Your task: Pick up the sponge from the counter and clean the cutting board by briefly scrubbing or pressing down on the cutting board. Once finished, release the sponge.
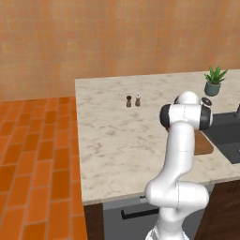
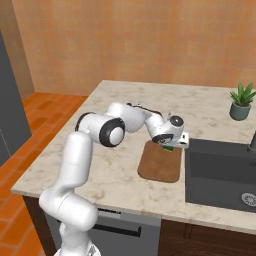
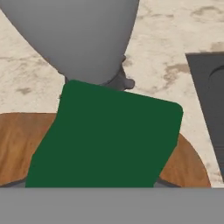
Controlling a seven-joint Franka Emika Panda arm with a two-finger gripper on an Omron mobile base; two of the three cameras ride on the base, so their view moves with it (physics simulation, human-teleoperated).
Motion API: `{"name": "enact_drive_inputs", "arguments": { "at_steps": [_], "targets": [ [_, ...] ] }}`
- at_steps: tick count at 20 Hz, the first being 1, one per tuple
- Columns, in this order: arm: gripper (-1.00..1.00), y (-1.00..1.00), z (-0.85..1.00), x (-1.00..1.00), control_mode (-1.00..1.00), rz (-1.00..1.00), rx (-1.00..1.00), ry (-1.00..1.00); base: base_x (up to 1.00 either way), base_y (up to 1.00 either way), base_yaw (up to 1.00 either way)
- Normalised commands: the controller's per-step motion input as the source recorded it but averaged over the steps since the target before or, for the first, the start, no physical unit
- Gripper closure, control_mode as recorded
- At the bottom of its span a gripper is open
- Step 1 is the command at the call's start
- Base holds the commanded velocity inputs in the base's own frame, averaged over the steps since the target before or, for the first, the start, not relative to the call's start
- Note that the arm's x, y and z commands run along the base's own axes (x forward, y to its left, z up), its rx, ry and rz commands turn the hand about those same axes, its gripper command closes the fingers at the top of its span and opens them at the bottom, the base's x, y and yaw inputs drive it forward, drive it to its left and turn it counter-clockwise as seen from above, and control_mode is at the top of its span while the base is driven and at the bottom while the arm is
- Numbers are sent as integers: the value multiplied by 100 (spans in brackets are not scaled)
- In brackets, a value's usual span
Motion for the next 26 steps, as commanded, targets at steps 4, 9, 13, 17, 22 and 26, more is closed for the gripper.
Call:
{"name": "enact_drive_inputs", "arguments": {
  "at_steps": [4, 9, 13, 17, 22, 26],
  "targets": [
    [100, -66, -10, 0, -100, -11, 0, 12, 0, 0, 0],
    [100, -23, -27, -47, -100, -8, -1, -4, 0, 0, 0],
    [100, 1, -31, -96, -100, 0, -6, -26, 0, 0, 0],
    [100, 4, -53, -99, -100, 0, -10, -22, 0, 0, 0],
    [100, 29, -70, -97, -100, 0, -19, -9, 0, 0, 0],
    [100, 0, 1, -95, -100, 0, -3, 30, 0, 0, 0]
  ]
}}
